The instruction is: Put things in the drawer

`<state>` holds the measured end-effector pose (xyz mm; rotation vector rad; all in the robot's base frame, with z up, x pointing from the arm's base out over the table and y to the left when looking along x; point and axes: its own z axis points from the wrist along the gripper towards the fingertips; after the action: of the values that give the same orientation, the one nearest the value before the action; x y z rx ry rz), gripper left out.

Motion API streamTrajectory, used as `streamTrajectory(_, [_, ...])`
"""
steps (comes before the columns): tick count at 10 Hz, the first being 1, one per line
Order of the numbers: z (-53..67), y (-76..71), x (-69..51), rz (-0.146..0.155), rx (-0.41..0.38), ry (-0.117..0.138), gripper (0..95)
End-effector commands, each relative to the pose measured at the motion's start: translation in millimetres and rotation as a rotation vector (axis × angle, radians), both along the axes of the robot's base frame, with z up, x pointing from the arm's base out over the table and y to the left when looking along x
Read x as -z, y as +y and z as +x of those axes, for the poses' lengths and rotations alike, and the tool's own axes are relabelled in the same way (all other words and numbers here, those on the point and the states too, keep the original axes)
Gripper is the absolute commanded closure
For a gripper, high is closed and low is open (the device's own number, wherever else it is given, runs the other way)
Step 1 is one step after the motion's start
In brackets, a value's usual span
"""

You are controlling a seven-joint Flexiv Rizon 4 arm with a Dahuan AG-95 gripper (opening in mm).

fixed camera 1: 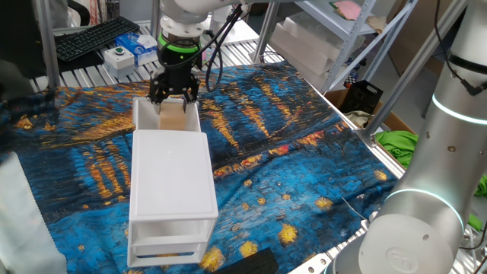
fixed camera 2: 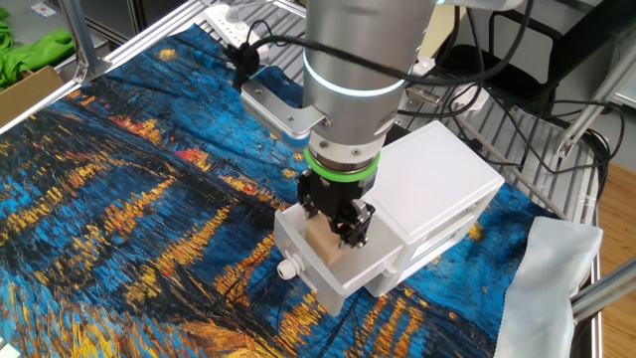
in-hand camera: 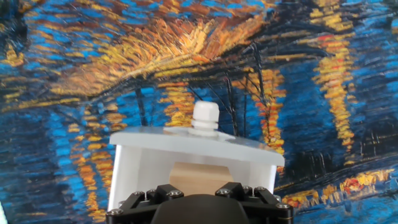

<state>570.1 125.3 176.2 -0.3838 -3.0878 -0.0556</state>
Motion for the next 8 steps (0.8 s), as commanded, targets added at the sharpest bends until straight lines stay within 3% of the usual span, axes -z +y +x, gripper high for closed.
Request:
streamTrajectory(1, [-0.7,0.1,1.1,-0.003,0.005,-0.002,95.0])
streamTrajectory(8, [-0.5,2.7,8.2,-0.017,0.025,-0.005,95.0])
